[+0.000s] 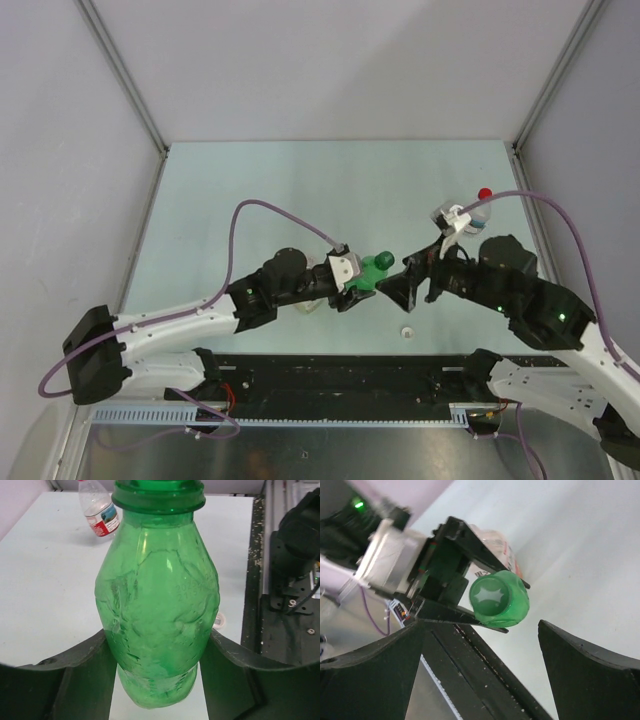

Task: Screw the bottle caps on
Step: Screw the bottle cap onto the plastic bottle.

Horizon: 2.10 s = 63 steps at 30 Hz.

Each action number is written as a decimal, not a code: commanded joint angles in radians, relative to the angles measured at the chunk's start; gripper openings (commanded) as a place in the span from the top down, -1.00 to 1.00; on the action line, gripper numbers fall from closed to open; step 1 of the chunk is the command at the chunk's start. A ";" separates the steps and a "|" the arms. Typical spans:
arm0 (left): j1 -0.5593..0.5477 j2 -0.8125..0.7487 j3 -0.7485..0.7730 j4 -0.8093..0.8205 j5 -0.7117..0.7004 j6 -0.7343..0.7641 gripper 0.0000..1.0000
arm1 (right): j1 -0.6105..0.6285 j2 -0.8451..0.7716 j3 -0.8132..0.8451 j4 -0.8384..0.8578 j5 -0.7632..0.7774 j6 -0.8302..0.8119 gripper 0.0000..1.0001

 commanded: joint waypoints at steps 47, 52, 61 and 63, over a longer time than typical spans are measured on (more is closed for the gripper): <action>0.045 -0.098 -0.118 -0.014 0.377 0.069 1.00 | 0.019 -0.036 -0.095 0.111 -0.484 -0.810 -0.18; 0.045 -0.091 -0.113 -0.014 0.379 0.067 1.00 | 0.023 -0.032 -0.095 0.114 -0.491 -0.807 -0.13; 0.044 -0.083 -0.106 -0.016 0.378 0.057 1.00 | 0.039 -0.018 -0.094 0.108 -0.494 -0.812 0.09; 0.045 -0.086 -0.107 -0.014 0.378 0.058 1.00 | 0.042 -0.019 -0.095 0.102 -0.486 -0.810 0.11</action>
